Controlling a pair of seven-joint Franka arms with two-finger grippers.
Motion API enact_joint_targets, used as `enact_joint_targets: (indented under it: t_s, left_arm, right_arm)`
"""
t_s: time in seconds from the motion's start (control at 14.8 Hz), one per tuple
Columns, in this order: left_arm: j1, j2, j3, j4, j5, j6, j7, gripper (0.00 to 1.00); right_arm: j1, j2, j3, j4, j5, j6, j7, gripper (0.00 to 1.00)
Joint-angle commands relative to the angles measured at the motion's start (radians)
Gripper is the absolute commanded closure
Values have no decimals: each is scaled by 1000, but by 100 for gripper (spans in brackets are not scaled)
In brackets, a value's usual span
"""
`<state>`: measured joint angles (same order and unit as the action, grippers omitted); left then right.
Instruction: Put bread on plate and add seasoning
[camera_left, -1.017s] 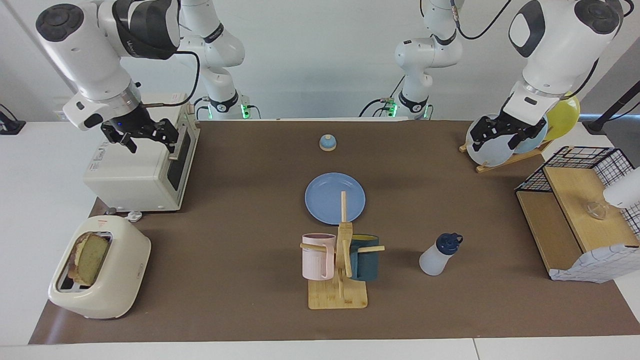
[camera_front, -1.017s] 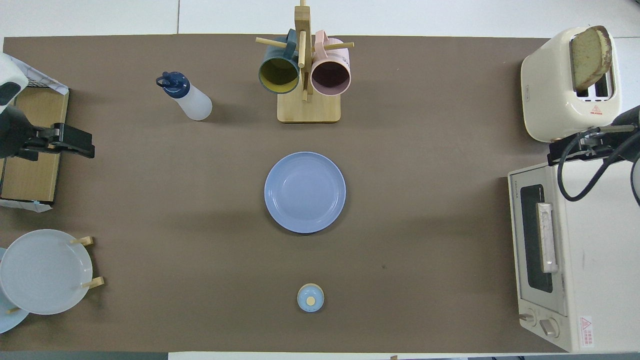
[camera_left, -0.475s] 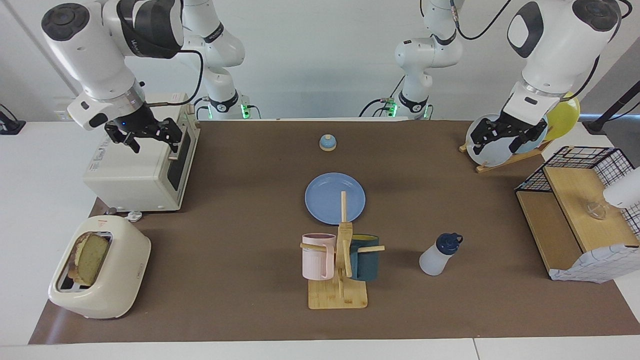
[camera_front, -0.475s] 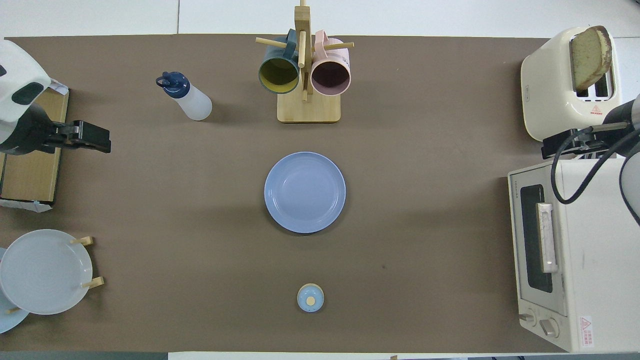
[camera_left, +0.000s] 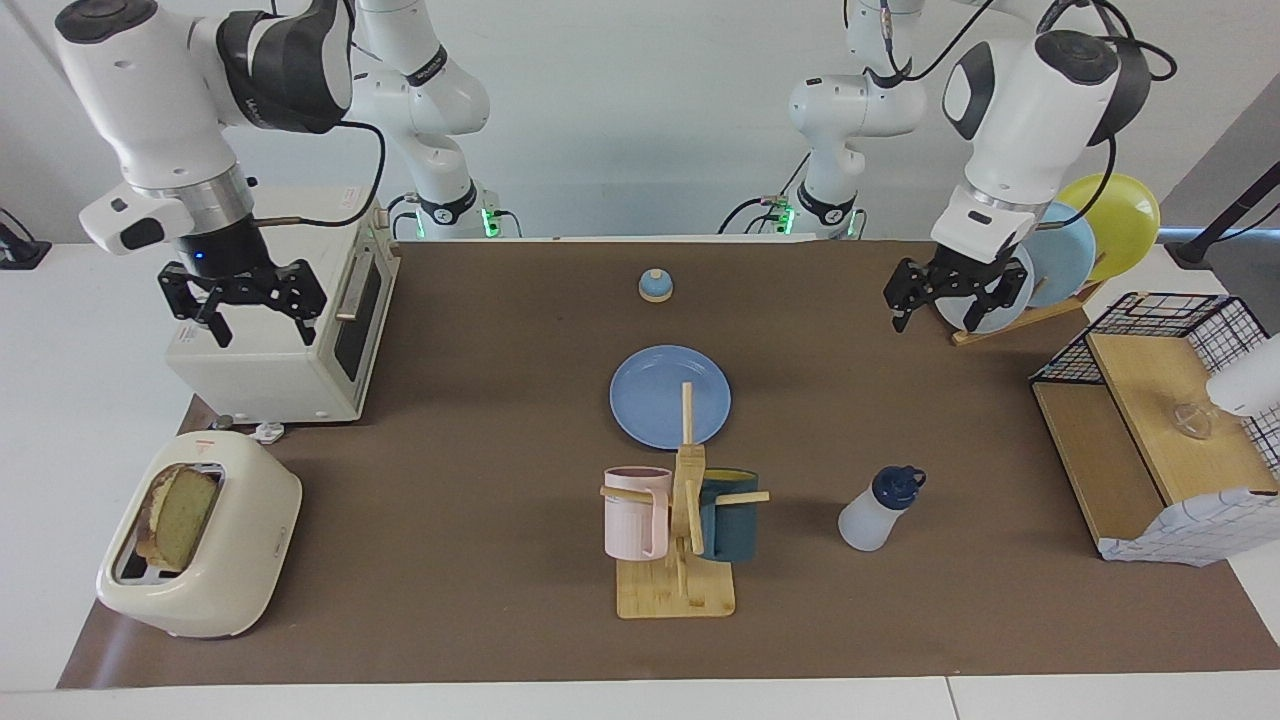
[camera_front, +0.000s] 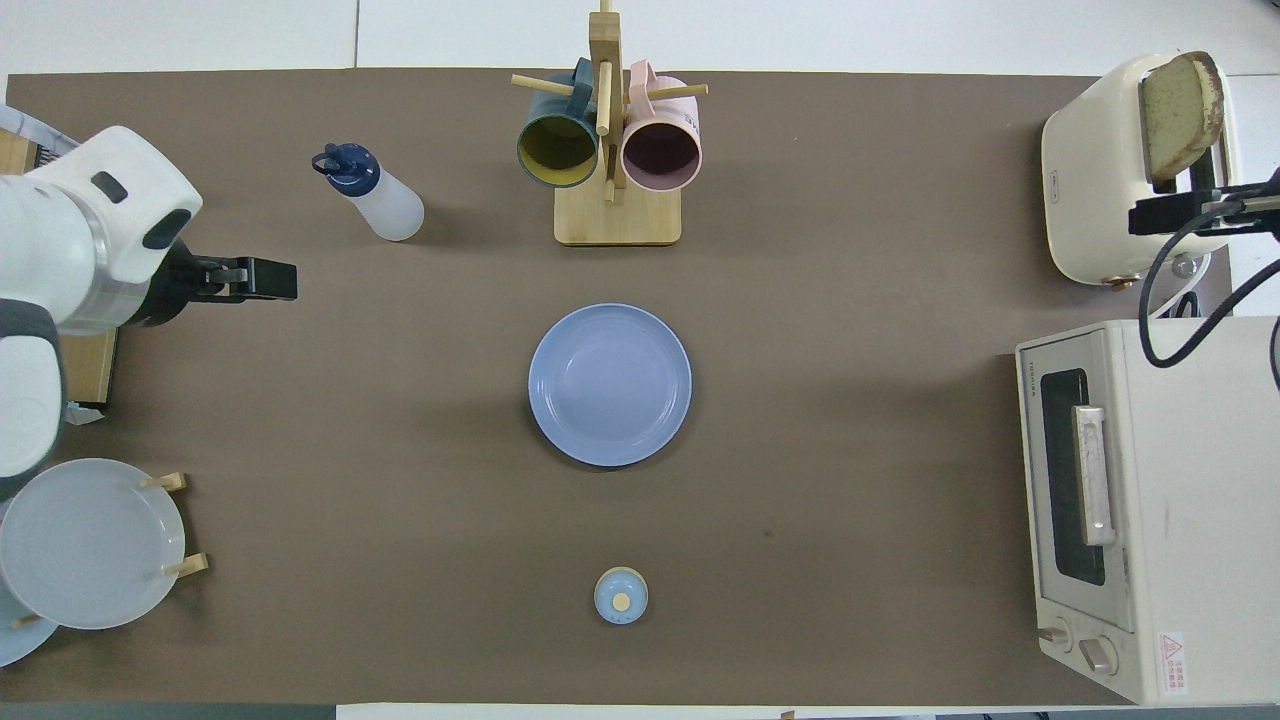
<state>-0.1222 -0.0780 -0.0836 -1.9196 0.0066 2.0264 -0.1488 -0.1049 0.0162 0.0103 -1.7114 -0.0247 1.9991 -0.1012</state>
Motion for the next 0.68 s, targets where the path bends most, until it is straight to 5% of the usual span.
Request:
enact_joint_targets:
  t_s: [0.0, 0.34, 0.61]
  left_arm:
    - [-19, -124, 7, -250, 1, 249, -46, 0]
    - [-111, -148, 5, -441, 4, 558, -48, 0]
    - [-123, -132, 4, -551, 7, 774, -46, 0]
  right_arm:
    - [-24, 28, 5, -16, 8, 154, -25, 8]
    - [-35, 149, 2, -5, -35, 360, -25, 11]
    - [-52, 165, -1, -17, -138, 368, -32, 12]
